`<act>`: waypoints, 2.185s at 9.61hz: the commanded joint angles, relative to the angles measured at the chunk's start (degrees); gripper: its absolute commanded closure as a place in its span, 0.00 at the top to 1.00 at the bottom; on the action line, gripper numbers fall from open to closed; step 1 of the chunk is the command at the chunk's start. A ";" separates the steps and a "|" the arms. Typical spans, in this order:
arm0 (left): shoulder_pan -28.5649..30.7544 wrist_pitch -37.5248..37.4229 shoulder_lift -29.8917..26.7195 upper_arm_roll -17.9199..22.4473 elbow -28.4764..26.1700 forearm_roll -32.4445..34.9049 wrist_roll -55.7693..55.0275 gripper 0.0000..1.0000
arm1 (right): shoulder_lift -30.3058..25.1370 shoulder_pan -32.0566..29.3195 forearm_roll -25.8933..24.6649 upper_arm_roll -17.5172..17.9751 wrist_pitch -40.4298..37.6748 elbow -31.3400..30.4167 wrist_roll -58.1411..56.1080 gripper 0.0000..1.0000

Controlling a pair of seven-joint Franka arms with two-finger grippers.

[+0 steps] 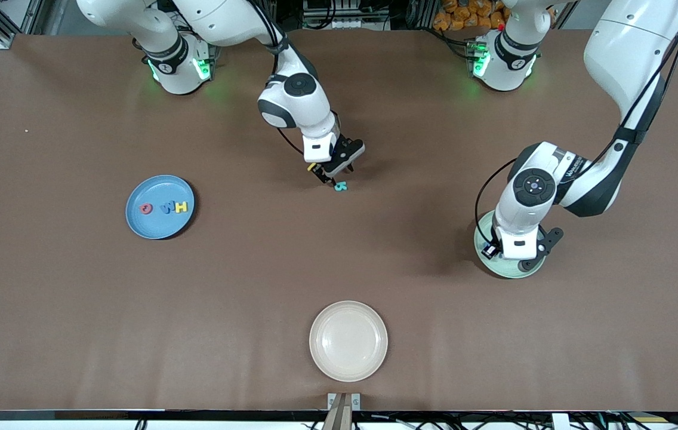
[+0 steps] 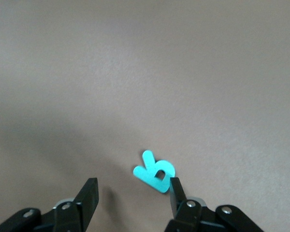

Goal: Sort uppercase to blue plate, lowercase to green plate

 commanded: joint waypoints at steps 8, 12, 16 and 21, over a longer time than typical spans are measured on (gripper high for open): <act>6.31 -3.54 -1.07 -0.09 8.06 0.70 14.89 1.00 | 3.23 0.86 -3.44 -2.86 0.13 4.15 3.29 0.78; 7.38 -12.08 -1.85 -0.53 15.10 -0.62 26.97 1.00 | 4.01 1.48 -3.08 -2.95 0.13 4.15 3.29 0.80; 9.40 -17.26 -7.29 -0.62 15.64 -7.53 35.13 1.00 | 4.90 2.53 -3.17 -2.95 0.13 5.29 6.01 0.80; 1.41 -23.05 -16.44 11.85 15.37 -23.54 53.11 1.00 | 5.07 2.45 -3.43 -2.95 0.13 5.29 5.49 0.55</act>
